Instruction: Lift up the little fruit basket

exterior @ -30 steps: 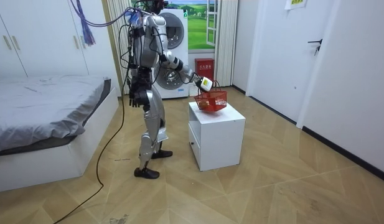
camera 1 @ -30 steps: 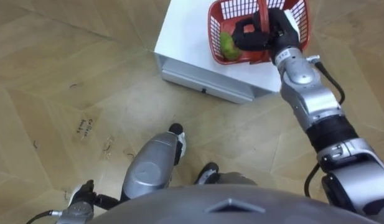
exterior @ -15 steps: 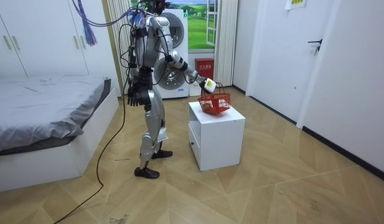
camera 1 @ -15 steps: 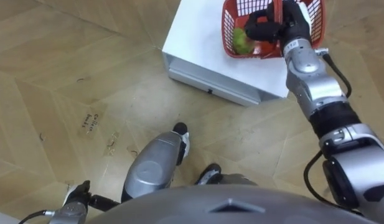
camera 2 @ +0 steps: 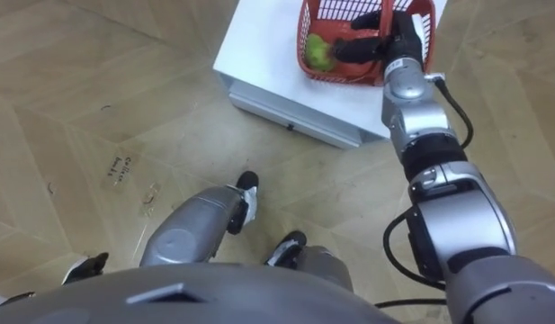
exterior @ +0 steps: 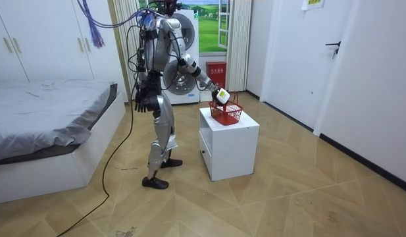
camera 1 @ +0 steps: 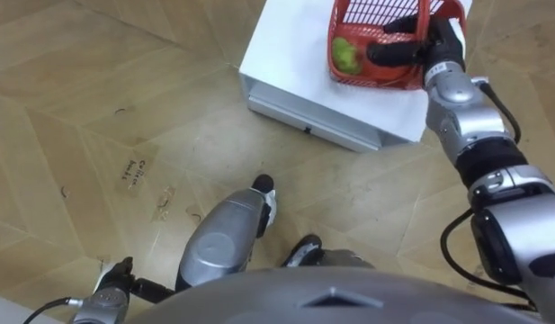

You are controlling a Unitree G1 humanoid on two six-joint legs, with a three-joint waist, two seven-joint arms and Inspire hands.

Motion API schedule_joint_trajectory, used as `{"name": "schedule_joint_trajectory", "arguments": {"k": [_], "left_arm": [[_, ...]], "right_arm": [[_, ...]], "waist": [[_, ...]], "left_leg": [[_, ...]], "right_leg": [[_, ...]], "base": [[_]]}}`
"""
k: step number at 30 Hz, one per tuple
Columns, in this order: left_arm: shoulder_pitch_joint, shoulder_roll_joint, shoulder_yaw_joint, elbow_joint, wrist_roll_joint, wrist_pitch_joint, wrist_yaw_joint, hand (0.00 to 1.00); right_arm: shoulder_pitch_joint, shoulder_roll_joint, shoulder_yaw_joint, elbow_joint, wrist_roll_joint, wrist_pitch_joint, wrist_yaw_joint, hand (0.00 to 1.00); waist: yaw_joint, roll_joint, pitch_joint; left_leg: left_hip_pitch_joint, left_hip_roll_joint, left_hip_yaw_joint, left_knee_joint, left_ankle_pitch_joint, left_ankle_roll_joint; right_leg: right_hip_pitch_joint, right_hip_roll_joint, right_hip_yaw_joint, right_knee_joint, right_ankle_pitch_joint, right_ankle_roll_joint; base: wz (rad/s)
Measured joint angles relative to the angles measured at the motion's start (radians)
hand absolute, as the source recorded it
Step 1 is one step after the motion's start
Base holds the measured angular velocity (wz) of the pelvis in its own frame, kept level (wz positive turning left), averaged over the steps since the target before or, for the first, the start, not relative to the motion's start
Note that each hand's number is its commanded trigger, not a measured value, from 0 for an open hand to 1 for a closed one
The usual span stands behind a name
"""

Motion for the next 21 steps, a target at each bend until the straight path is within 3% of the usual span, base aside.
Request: {"name": "schedule_joint_trajectory", "arguments": {"k": [6, 13, 21], "left_arm": [[-0.001, 0.0, 0.0, 0.005, 0.0, 0.002, 0.003, 0.0], [-0.001, 0.0, -0.001, 0.004, -0.001, 0.007, 0.003, 0.0], [0.001, -0.005, -0.007, 0.003, -0.008, 0.012, 0.016, 0.0]], "right_arm": [[0.0, -0.023, 0.0, 0.0, 0.104, 0.0, 0.009, 0.0], [0.0, -0.024, 0.0, 0.0, 0.105, 0.001, 0.007, 0.0], [0.001, -0.024, 0.0, 0.002, 0.104, 0.009, -0.005, 0.0]], "waist": [[0.001, 0.0, 0.0], [0.0, 0.002, 0.0014], [0.01, 0.018, 0.0124]], "left_leg": [[-0.009, -0.002, 0.0, 0.004, 0.0, 0.0], [-0.006, 0.0, 0.001, 0.009, 0.0, 0.0], [-0.002, 0.0, 0.0, 0.009, 0.0, 0.0]], "right_leg": [[-0.006, -0.001, -0.003, 0.001, 0.0, 0.0], [-0.003, 0.0, -0.002, 0.001, 0.0, 0.0], [0.0, 0.0, -0.002, 0.001, 0.0, 0.0]], "base": [[0.0], [0.0], [0.0]]}}
